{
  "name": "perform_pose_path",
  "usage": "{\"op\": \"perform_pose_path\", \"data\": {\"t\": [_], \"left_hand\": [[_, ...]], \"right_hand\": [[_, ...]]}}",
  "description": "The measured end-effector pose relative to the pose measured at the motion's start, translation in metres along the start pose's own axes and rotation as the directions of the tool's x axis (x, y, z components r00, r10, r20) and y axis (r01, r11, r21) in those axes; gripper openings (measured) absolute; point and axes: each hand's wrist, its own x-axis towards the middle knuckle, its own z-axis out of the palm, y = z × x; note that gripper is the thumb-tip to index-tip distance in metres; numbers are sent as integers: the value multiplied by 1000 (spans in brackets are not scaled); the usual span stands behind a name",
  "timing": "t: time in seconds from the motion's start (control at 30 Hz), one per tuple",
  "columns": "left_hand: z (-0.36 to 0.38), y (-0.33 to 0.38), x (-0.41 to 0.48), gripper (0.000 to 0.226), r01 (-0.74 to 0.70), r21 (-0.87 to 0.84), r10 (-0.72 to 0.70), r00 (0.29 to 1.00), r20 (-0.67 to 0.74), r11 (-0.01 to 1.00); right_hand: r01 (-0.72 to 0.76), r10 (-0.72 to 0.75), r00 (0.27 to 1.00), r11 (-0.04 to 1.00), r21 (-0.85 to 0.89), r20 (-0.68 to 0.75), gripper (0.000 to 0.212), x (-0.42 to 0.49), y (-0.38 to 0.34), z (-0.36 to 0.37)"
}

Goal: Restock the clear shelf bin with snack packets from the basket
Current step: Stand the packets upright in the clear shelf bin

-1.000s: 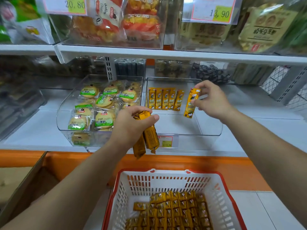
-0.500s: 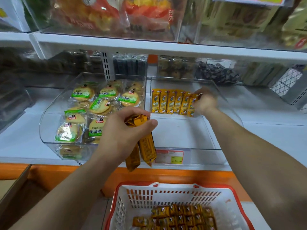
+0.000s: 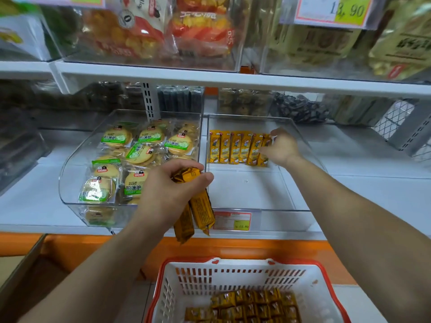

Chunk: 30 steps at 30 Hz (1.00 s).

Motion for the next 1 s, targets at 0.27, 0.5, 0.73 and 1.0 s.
{"op": "perform_pose_path", "data": {"t": [0.27, 0.5, 0.73, 1.0], "left_hand": [[18, 14, -17, 16, -5, -12, 5, 999, 48, 1000], [46, 19, -36, 15, 14, -37, -12, 999, 33, 999], [38, 29, -43, 21, 142, -291, -90, 979, 184, 946], [31, 26, -46, 14, 159, -279, -113, 979, 171, 947]], "right_hand": [[70, -279, 900, 851, 521, 335, 21, -166, -37, -64], [-159, -226, 830, 780, 606, 509, 41, -236, -47, -63], [-448, -192, 809, 412, 794, 556, 21, -230, -47, -80], [-408, -190, 792, 543, 734, 580, 30, -226, -38, -84]]}}
